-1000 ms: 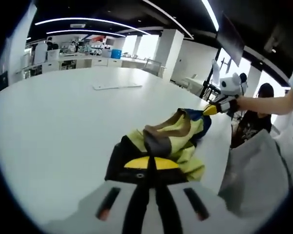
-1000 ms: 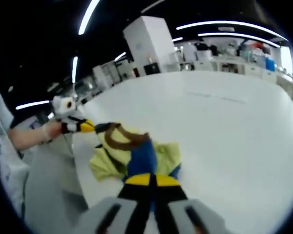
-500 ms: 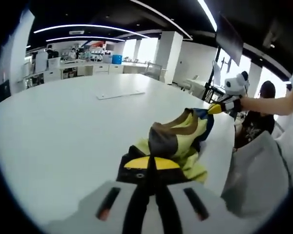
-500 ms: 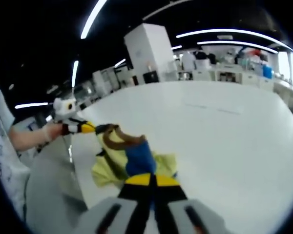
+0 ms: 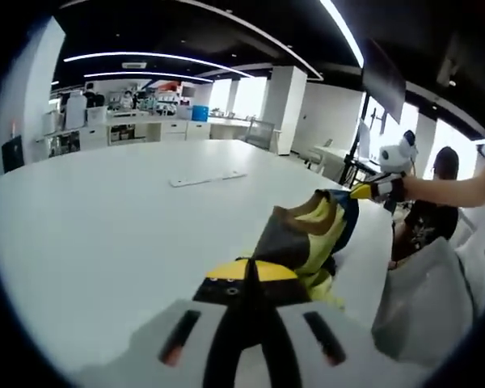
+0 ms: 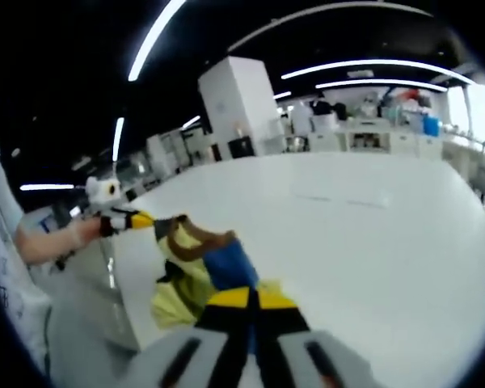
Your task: Fold the garment on the visible template until the final outline fits inside the template.
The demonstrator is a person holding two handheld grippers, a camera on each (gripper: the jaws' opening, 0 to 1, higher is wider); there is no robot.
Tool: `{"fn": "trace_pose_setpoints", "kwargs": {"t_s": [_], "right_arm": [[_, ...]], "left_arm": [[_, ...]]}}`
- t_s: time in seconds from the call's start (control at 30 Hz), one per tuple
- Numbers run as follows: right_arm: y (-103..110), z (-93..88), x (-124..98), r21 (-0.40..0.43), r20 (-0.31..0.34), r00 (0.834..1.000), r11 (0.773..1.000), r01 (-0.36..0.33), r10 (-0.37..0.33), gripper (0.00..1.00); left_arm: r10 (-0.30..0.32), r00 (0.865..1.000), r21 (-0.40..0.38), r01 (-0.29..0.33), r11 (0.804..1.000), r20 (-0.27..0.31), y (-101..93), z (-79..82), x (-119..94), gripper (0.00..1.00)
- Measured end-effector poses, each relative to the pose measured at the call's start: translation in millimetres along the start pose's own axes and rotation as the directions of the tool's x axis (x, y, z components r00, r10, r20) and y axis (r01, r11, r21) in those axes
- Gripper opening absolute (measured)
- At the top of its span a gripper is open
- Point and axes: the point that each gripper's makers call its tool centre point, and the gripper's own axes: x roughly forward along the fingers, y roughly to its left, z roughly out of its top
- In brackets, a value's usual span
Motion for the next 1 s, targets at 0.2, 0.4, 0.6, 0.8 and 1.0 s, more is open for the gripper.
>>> {"fn": "trace_pose_setpoints", "kwargs": {"t_s": [0.2, 0.4, 0.6, 0.8, 1.0], "right_arm": [[2, 17.6, -5, -0.028, 0.031, 1.0, 1.0, 0.001, 0.0, 0.0], [3, 38.7, -9, -0.046, 0.072, 0.997, 0.999, -0.001, 0.005, 0.0], [6, 56.3, -12, -0.068, 0.107, 0.994, 0.998, -0.003, 0.01, 0.0], [9, 69.4, -9, -0.081, 0.134, 0.991, 0.997, -0.003, 0.014, 0.0], [11, 93.4, -8, -0.097, 0.192, 0.981, 0.995, 0.013, 0.006, 0.0]], "left_arm": [[0.003, 1.0, 0.036, -0.003, 0.999, 0.011, -2.3, 15.8, -1, 0.0], [0.012, 0.999, 0.049, -0.014, 0.999, 0.044, 0.0, 36.1, -6, 0.0], [0.024, 0.997, 0.072, -0.029, 0.997, 0.068, 4.1, 54.0, -10, 0.0], [0.048, 0.995, 0.075, -0.055, 0.996, 0.09, 12.0, 67.8, -10, 0.0], [0.066, 0.99, 0.081, -0.076, 0.994, 0.122, 20.5, 82.9, -9, 0.0]]}}
